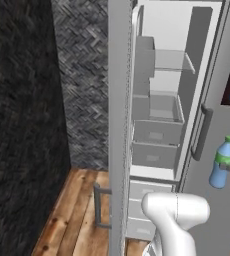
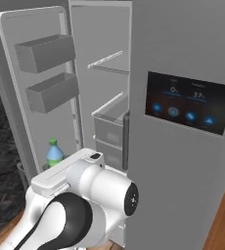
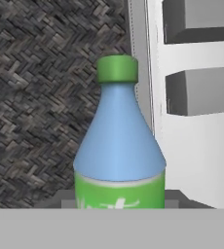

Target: Take the bottled waters from the counter and place them in the freezer to freeze. Close the freezer door after placing the bottles.

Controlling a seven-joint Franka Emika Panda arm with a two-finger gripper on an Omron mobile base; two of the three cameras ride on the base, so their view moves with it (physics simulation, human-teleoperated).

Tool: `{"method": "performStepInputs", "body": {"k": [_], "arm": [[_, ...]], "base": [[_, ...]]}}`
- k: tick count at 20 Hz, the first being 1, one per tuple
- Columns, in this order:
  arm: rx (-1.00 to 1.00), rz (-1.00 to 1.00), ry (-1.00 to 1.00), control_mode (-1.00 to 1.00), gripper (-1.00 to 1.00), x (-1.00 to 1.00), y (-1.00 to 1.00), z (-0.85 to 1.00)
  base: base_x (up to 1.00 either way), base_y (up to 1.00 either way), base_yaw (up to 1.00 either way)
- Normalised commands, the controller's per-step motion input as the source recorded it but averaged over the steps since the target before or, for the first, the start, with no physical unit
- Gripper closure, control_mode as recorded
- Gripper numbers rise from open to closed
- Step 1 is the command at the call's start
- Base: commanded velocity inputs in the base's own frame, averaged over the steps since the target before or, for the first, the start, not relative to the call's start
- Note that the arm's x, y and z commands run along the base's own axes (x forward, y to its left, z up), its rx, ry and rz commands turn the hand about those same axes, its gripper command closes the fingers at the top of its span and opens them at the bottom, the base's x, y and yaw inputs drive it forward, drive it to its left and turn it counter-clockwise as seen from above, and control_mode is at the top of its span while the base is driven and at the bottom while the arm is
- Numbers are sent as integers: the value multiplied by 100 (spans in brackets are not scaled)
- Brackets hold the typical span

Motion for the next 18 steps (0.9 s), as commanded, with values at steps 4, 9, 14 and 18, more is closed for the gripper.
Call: {"method": "performStepInputs", "body": {"k": [4, 9, 14, 18], "arm": [[0, 0, 0, 100, 100, 0, 0, 0], [0, 0, 0, 100, 100, 0, 0, 0], [0, 0, 0, 100, 100, 0, 0, 0], [0, 0, 0, 100, 100, 0, 0, 0]], "base": [[51, 2, -8], [39, 1, -1], [24, 7, -1], [1, 0, 0]]}}
